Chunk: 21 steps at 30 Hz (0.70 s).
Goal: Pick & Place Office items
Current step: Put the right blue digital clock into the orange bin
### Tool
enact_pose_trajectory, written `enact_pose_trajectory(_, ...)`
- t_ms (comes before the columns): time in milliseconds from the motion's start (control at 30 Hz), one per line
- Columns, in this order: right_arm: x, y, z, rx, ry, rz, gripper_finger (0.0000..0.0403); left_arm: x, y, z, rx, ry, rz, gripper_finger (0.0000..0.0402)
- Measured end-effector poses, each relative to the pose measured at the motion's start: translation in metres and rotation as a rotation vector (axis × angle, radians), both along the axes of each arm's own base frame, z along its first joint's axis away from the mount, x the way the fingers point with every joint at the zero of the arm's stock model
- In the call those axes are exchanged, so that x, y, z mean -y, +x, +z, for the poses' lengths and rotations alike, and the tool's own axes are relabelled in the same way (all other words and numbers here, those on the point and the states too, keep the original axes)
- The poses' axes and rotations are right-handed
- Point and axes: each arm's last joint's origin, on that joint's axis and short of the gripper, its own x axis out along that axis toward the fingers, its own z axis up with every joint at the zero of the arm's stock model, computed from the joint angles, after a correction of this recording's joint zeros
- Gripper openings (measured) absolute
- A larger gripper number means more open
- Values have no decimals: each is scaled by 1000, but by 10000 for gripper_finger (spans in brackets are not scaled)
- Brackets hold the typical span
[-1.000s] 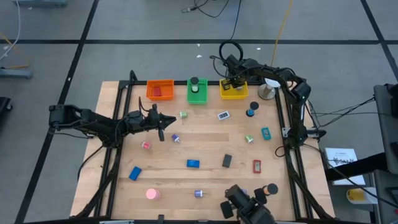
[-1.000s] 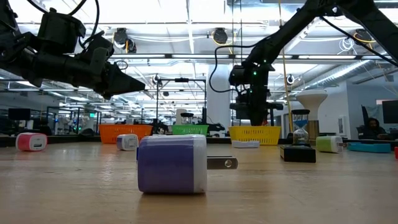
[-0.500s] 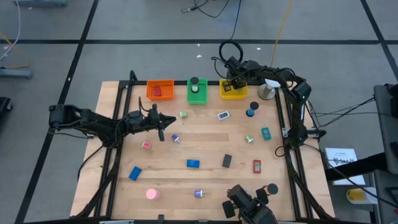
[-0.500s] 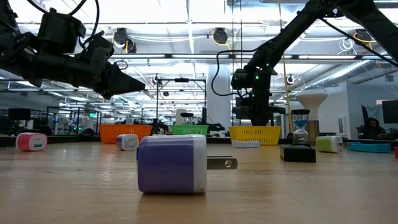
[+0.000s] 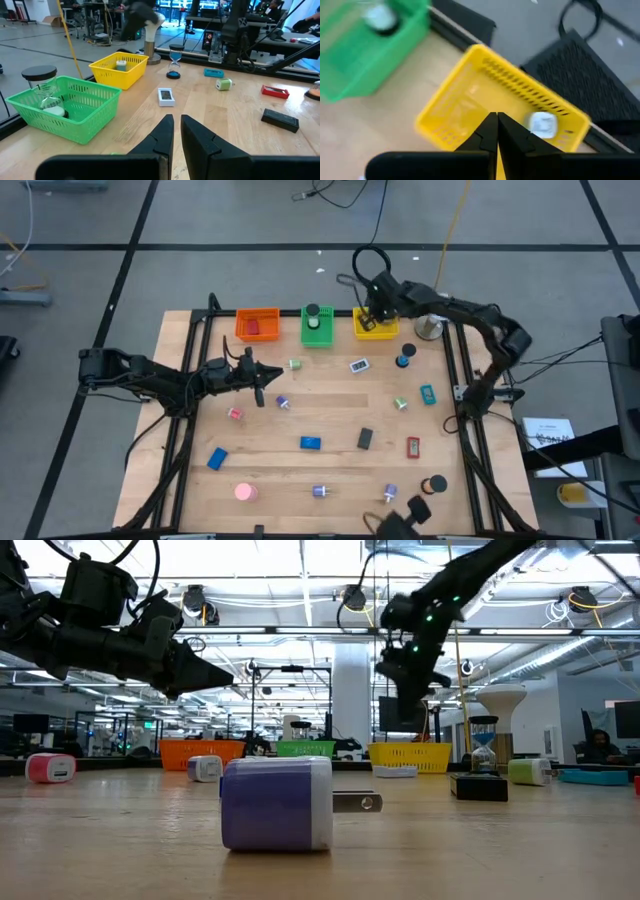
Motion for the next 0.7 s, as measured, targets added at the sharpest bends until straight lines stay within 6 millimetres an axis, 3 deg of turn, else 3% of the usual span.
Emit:
enact_pose_trajectory(367, -100, -33, -1, 349, -237, 204, 3, 0, 0, 0, 13, -48, 4, 37)
enact_pose_trajectory(700, -153, -64, -31, 702, -444, 365, 4, -1, 5, 13, 139, -164, -3, 37)
